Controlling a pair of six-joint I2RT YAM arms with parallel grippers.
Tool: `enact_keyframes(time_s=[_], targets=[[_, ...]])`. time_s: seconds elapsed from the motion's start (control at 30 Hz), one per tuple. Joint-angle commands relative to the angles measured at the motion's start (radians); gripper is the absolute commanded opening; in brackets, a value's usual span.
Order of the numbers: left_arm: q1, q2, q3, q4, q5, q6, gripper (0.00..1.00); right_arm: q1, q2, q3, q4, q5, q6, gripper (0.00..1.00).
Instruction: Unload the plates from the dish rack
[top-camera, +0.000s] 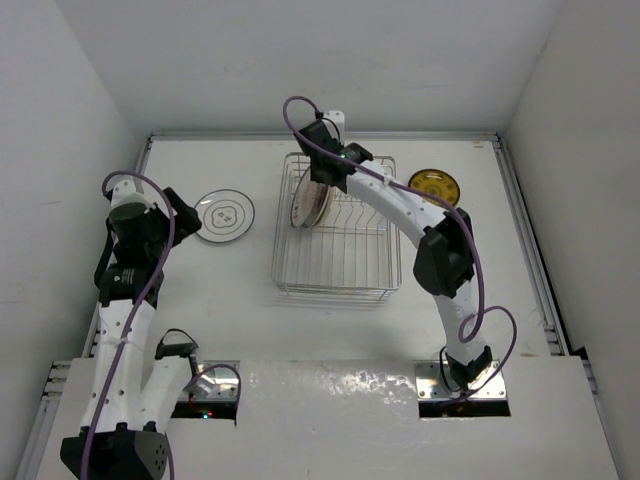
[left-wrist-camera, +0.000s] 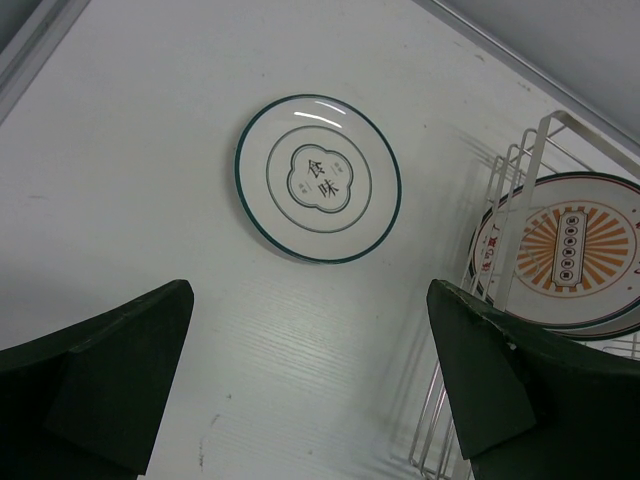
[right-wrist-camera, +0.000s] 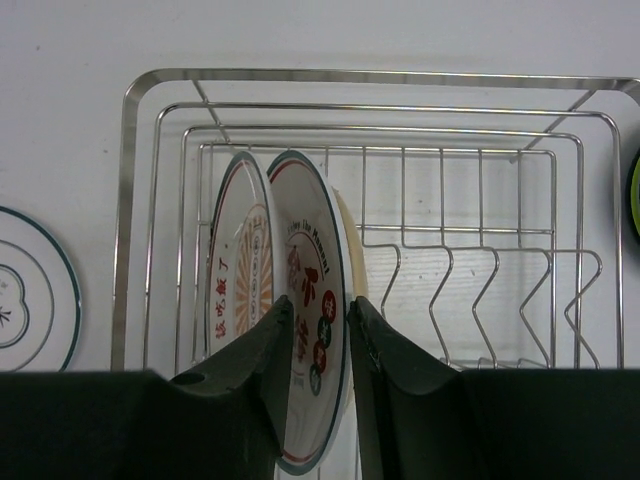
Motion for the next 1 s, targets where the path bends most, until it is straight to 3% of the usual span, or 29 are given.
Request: enact_keyframes(time_s=[0.0, 0.27, 0.4, 0.77, 0.87, 0.97], targets=[[-0.006, -0.012, -0.002, 0.029, 0.01, 0.016, 1.0, 0.007, -0.019, -0.045, 0.016, 0.043, 0.026, 0.28], [-0.006, -0.005, -0.002, 0.031, 0.021, 0.016, 1.0, 0.007, -0.044, -0.07, 0.034, 0.046, 0.009, 0.28], [-0.006, -0.005, -0.004, 0.032, 0.022, 0.016, 1.0, 0.008, -0.004, -0.034, 0.03, 0.017, 0.009, 0.19], [-0.007, -0.008, -0.004, 0.031, 0.021, 0.017, 1.0, 0.01, 0.031, 0.011, 0.024, -0.024, 0.032, 0.11], [-0.006, -0.01, -0.004, 0.031, 0.016, 0.017, 1.0, 0.011, 0.041, 0.034, 0.003, -0.012, 0.04, 0.0], [-0.006, -0.01, -0.004, 0.031, 0.013, 0.017, 1.0, 0.01, 0.036, 0.055, -0.02, 0.012, 0.046, 0.0]])
